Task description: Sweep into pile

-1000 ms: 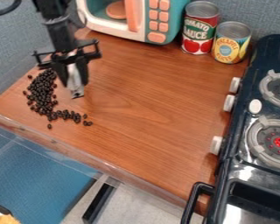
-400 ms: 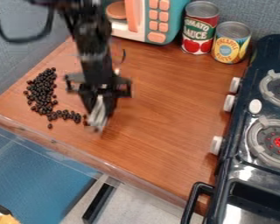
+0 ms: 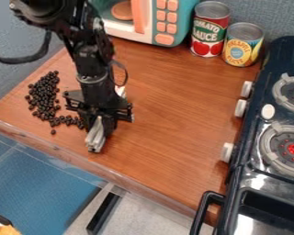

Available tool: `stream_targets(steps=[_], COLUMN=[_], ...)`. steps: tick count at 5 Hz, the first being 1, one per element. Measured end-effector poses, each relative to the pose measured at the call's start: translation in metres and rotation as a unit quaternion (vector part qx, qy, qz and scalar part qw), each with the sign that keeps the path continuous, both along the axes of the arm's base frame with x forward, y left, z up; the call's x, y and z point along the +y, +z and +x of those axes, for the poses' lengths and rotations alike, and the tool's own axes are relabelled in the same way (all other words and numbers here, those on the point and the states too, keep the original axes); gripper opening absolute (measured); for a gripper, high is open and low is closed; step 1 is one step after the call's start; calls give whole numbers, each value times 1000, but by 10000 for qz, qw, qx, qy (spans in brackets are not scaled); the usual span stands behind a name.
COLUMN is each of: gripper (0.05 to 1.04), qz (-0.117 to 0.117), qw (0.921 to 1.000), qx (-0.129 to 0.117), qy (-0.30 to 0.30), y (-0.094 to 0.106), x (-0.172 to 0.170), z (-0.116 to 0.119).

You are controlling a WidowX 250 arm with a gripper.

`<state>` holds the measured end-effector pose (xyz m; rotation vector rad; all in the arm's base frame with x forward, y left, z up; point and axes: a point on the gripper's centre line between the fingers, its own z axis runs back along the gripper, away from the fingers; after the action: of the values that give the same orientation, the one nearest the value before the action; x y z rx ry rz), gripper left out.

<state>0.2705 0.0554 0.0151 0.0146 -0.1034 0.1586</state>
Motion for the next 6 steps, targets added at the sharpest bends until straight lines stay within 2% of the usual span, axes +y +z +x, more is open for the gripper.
stream_targets(steps=[1,3,5,6], gripper=[378,378,378,378], qz=[72,370,561,757], qw=[9999,9988,9971,9958], qx=[-70,-323,-448,-418], qy=[27,93,238,303], y=[-3,-5,-5,-6], x=[10,39,69,89], z=[2,15,15,10])
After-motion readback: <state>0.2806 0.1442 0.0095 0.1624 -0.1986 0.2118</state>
